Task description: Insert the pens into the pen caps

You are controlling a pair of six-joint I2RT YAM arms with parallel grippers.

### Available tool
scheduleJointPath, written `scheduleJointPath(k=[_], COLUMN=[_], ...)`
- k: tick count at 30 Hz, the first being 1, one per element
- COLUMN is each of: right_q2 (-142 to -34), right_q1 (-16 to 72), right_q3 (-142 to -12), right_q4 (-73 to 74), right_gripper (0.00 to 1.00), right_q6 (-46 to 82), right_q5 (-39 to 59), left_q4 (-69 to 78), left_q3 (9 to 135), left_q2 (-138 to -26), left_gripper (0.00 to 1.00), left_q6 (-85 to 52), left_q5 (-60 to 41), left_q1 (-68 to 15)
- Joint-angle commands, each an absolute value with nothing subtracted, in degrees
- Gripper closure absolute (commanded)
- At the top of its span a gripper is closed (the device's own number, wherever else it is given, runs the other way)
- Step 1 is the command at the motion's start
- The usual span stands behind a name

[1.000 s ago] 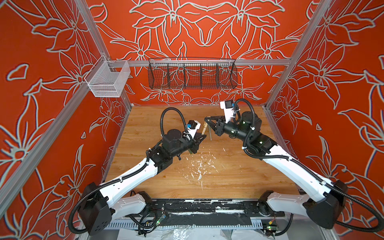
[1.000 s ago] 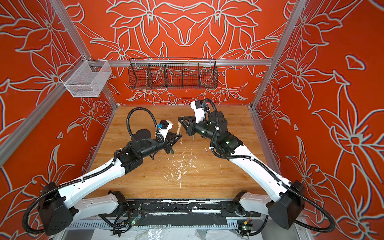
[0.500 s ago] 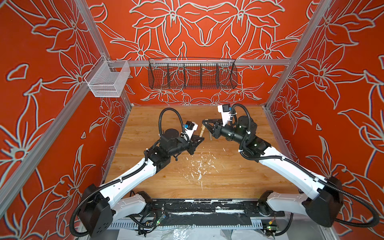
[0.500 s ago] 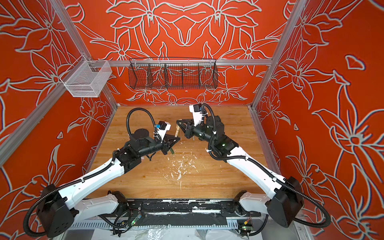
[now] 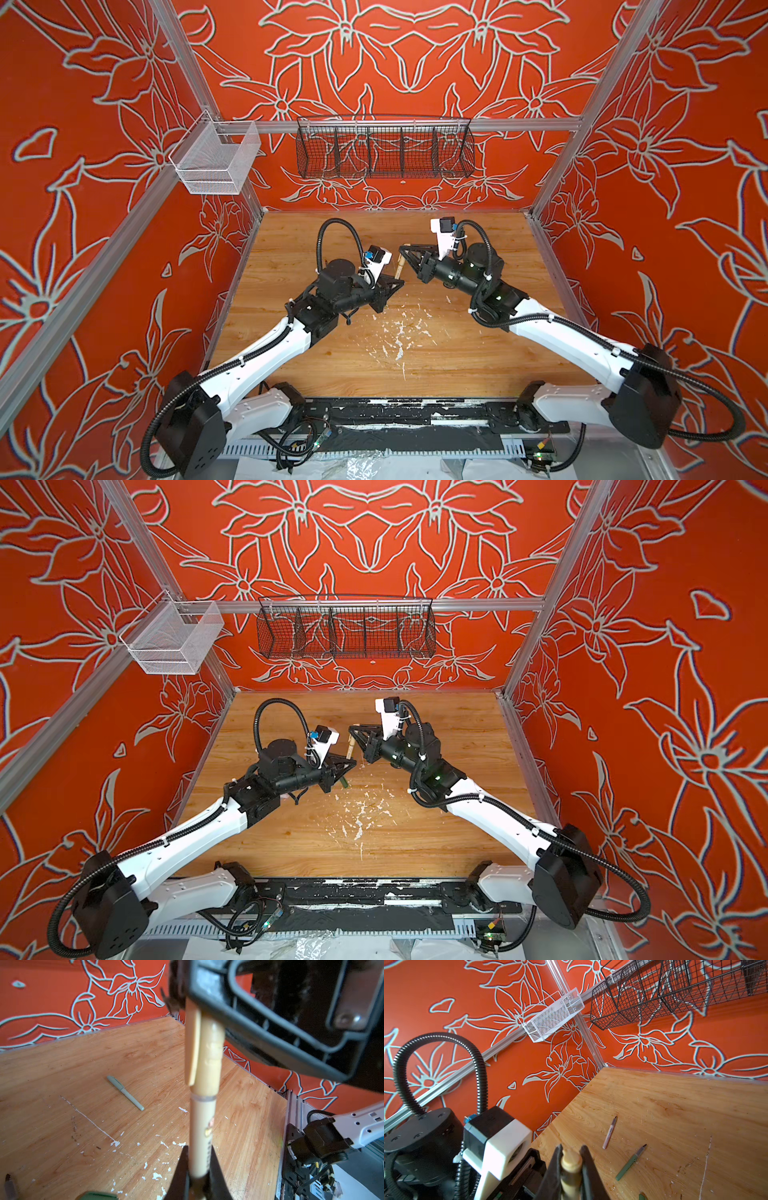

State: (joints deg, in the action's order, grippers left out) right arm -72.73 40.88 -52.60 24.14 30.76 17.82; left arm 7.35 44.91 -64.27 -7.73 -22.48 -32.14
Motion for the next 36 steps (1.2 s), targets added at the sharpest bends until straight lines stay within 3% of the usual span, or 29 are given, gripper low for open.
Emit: scheduleJointPath(k=[1, 36], right_q2=[-74.3, -79.1], right_q1=[44.8, 52.5], right_q3=[-46.6, -36.7], right_q4=[13.8, 24.5], right_gripper=[1.00, 1.00], right_q6=[30.8, 33.5], right_q5=[24.3, 24.5], left_q4=[23.8, 29.8], left_q3=[48.4, 47.5], left_q2=[-60.8, -60.4], left_gripper=[1.00, 1.00], left_q6=[-11.8, -19.5], left_q5=[-18.3, -21.5], left_q1=[-29.1, -20.7])
